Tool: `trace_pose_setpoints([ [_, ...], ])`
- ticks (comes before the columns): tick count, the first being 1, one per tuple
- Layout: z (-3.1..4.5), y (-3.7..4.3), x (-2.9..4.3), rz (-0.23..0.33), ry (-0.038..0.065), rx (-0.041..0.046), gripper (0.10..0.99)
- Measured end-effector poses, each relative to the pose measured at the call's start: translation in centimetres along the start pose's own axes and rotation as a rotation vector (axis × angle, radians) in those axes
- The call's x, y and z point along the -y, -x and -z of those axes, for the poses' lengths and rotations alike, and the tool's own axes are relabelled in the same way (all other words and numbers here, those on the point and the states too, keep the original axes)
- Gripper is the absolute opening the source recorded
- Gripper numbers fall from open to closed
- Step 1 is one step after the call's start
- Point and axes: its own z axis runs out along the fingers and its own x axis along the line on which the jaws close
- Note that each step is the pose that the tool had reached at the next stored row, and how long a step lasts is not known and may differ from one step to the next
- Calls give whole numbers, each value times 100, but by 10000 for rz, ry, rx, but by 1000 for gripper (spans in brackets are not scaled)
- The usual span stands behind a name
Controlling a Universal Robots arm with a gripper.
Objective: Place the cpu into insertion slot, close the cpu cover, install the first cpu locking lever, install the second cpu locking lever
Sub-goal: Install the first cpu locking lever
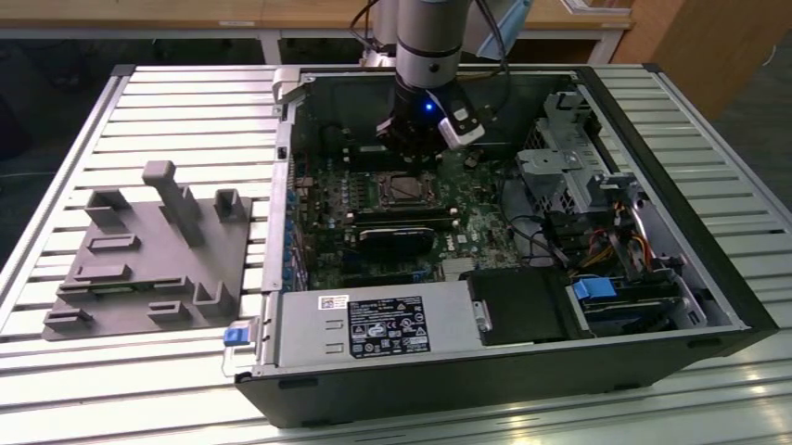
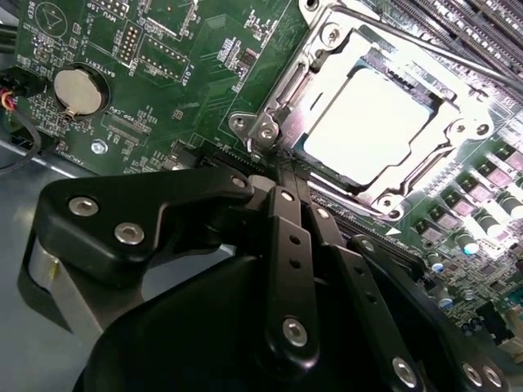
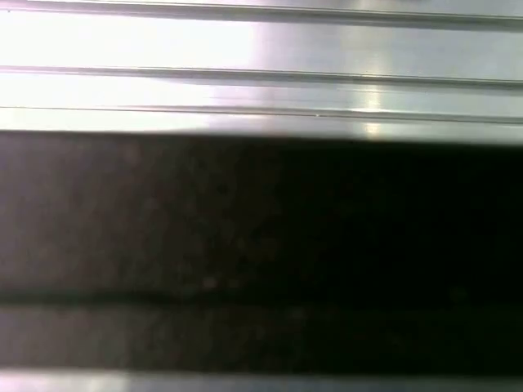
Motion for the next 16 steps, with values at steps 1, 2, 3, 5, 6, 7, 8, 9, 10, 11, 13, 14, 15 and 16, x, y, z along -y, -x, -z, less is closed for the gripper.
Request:
trace_pose_setpoints([
  [1, 0, 0, -5, 3, 5, 1, 106],
  [2, 1, 0, -8, 7, 8, 0, 106],
  [3, 4, 1, -10, 10, 13, 2, 106],
  [5, 29, 2, -14, 10, 24, 7, 106],
  [6, 56, 2, -14, 9, 14, 1, 106],
  [7, 85, 2, -15, 8, 11, 0, 106],
  [8, 115, 2, -17, 8, 12, 1, 106],
  [9, 145, 3, -18, 8, 10, 0, 106],
  [10, 166, 3, -20, 8, 10, 1, 106],
  [11, 170, 4, -20, 9, 10, 0, 106],
  [13, 170, 4, -19, 9, 12, 2, 106],
  [14, 170, 4, -17, 9, 12, 1, 106],
  [15, 170, 3, -16, 8, 11, 0, 106],
  [16, 171, 3, -13, 9, 10, 0, 106],
])
